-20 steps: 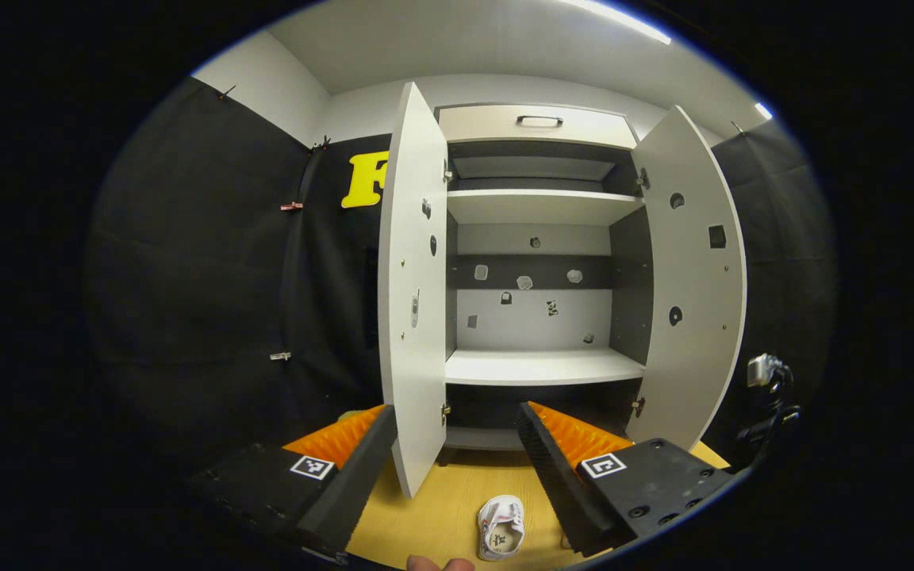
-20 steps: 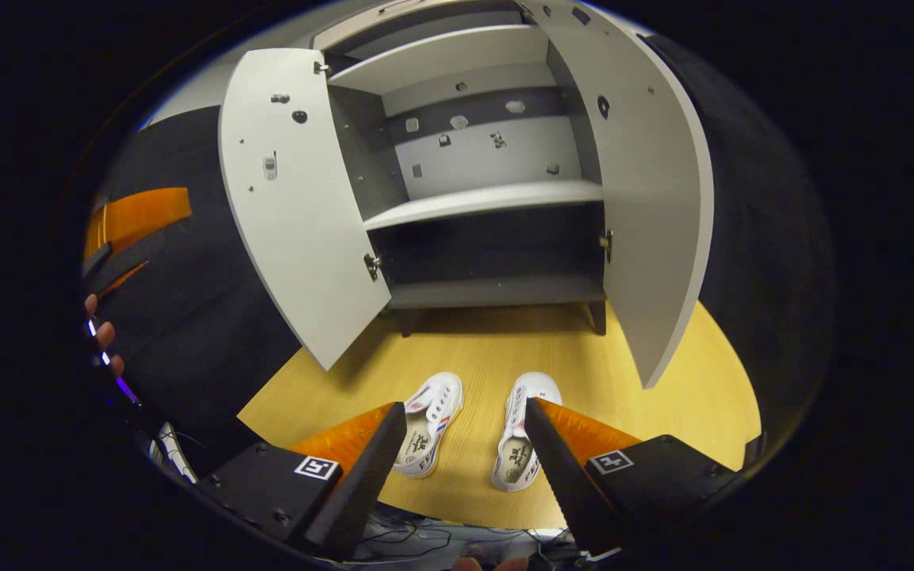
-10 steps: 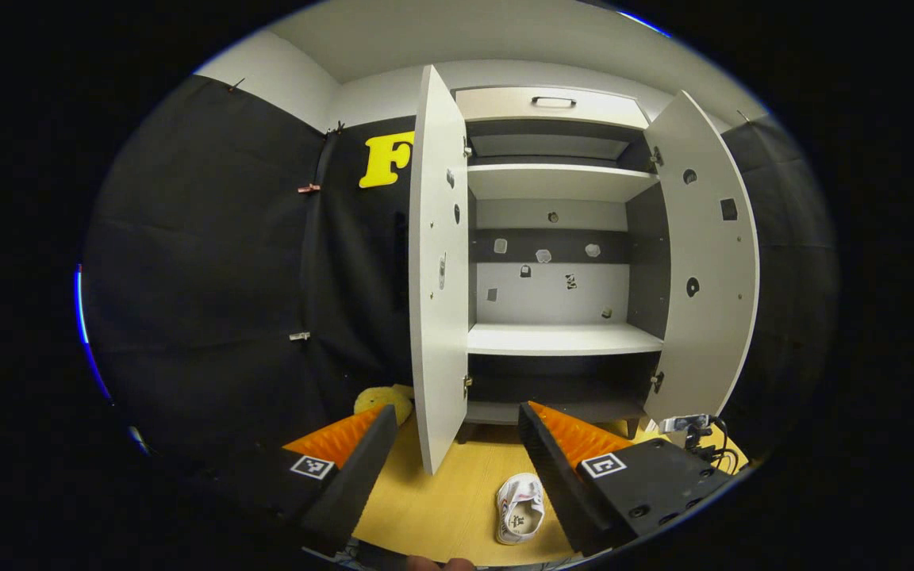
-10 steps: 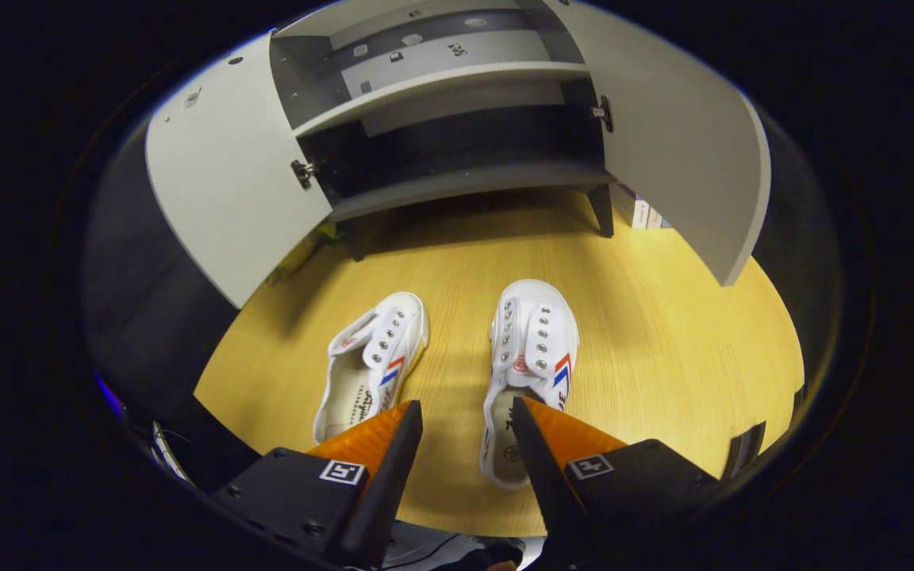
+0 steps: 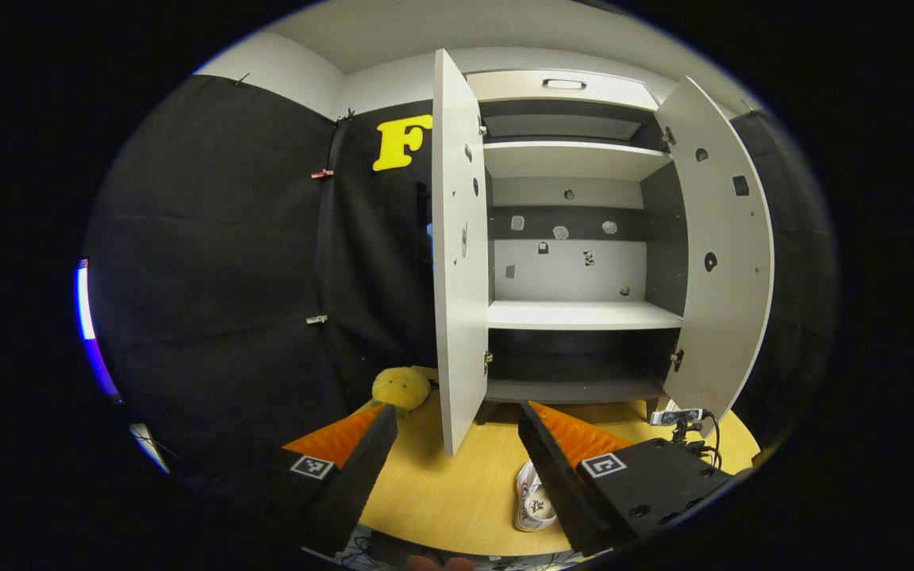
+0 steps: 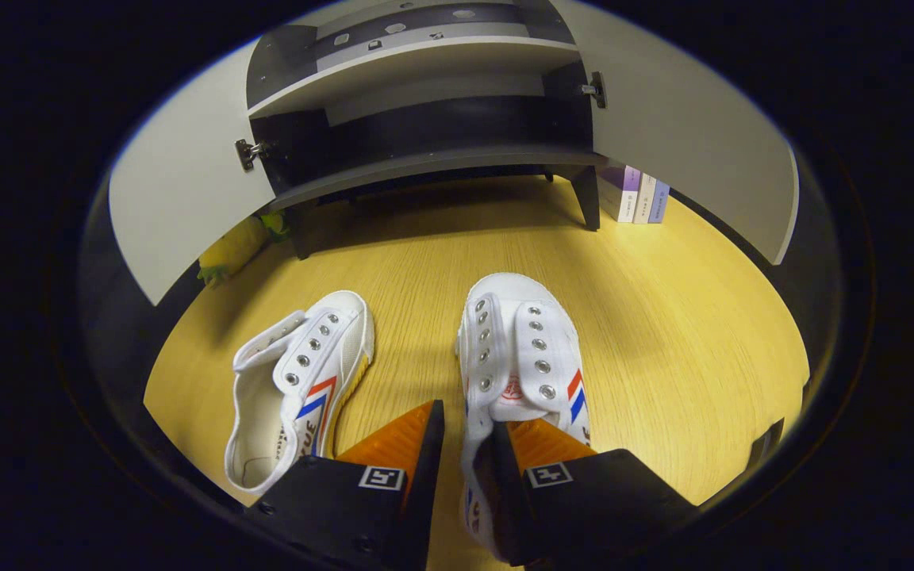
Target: Grab one shoe with the right hand and put it into the shoe cabinet, grab the other shoe with the left hand and put it into the shoe cabinet; then close the right door with the right hand and the left door with the left hand.
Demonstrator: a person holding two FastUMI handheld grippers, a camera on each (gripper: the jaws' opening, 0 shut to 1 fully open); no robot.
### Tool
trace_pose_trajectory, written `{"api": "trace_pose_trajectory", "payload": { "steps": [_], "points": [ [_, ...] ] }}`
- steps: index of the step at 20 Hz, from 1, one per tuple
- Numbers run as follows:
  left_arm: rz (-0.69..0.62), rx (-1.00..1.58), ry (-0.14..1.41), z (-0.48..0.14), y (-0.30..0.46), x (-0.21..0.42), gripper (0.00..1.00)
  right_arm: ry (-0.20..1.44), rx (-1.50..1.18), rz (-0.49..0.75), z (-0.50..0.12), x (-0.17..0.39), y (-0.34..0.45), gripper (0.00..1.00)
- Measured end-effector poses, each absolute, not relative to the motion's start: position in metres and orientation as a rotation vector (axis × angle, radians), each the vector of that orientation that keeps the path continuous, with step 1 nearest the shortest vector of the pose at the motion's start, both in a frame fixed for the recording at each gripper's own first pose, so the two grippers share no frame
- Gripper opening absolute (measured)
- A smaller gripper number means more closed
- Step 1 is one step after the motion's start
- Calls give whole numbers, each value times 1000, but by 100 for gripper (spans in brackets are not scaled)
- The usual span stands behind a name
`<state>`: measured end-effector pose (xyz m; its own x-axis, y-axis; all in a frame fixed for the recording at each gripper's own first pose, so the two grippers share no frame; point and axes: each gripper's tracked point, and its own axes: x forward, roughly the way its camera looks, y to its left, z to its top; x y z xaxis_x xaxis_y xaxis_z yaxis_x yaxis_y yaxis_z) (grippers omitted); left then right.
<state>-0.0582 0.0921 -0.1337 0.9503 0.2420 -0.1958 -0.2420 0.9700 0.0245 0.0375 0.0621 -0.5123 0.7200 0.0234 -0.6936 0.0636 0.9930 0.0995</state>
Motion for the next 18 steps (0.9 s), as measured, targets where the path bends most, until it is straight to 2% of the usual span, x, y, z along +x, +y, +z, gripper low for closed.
{"api": "trace_pose_trajectory", "payload": {
  "steps": [1,2,3,5,6,7,13,18],
  "points": [
    [249,1,208,-137,93,-59,96,749,119,-30,-512,44,61,33],
    [250,1,215,-139,93,-59,96,738,110,-49,-513,51,55,31],
    [250,2,223,-142,93,-59,96,729,120,-50,-512,54,58,23],
    [254,7,234,-147,94,-57,96,723,118,-16,-513,60,60,12],
    [254,7,238,-147,93,-55,97,730,114,9,-516,65,61,12],
    [252,7,238,-147,93,-54,96,736,113,24,-515,65,61,5],
    [231,6,218,-136,92,-35,97,693,162,76,-463,69,57,5],
    [211,1,192,-125,91,-20,97,620,204,159,-384,77,72,5]
  ]
}}
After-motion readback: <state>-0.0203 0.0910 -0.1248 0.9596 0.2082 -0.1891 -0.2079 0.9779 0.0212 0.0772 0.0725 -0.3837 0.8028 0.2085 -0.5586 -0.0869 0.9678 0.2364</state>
